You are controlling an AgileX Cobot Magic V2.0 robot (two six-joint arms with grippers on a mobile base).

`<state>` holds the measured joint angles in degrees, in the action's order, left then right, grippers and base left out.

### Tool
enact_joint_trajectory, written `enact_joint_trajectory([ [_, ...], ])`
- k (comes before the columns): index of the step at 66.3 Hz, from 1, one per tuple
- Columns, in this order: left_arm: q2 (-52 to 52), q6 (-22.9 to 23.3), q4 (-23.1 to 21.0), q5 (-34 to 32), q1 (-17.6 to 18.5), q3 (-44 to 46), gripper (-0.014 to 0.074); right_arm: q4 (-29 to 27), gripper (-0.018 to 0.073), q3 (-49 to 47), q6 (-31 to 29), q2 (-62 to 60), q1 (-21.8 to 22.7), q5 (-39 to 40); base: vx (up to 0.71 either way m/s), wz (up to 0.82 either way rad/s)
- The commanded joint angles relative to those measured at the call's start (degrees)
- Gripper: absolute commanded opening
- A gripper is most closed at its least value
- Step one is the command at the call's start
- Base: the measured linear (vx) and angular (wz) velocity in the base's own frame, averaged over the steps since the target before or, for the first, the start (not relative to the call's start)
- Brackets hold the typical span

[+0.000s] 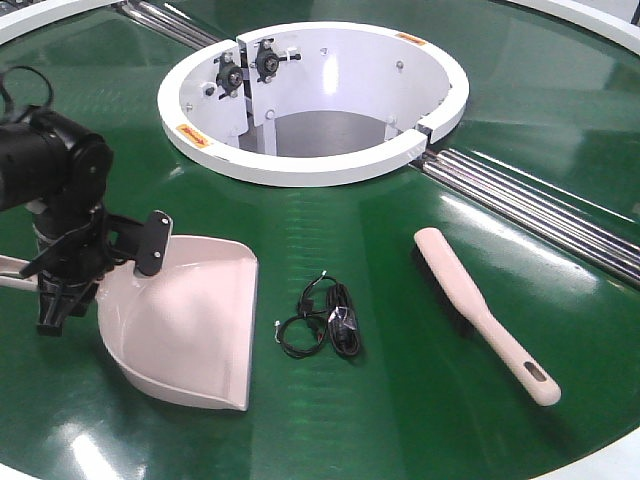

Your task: Clean and inspect green conveyor with broom and dustpan

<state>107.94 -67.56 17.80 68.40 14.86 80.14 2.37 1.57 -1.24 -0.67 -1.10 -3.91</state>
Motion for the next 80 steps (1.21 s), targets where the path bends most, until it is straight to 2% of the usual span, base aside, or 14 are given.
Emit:
enact_joint_trajectory([
  [1,-2.07,0.59,1.01,0.03,1.24,1.67,-0.0008,0.39,-0.0008,0.24,-0.3,-0.66,0.37,4.28,0.0,0.0],
  [11,-1.41,2.05,0.8,0.07,1.5,1.67,-0.0008,0.39,-0.0008,0.24,-0.3,-0.66,0.37,4.28,0.0,0.0],
  [80,-1.59,2.0,0.77,1.41,1.5,1.67,-0.0008,0.39,-0.0008,0.24,-0.3,-0.6,0.37,4.22,0.0,0.0],
])
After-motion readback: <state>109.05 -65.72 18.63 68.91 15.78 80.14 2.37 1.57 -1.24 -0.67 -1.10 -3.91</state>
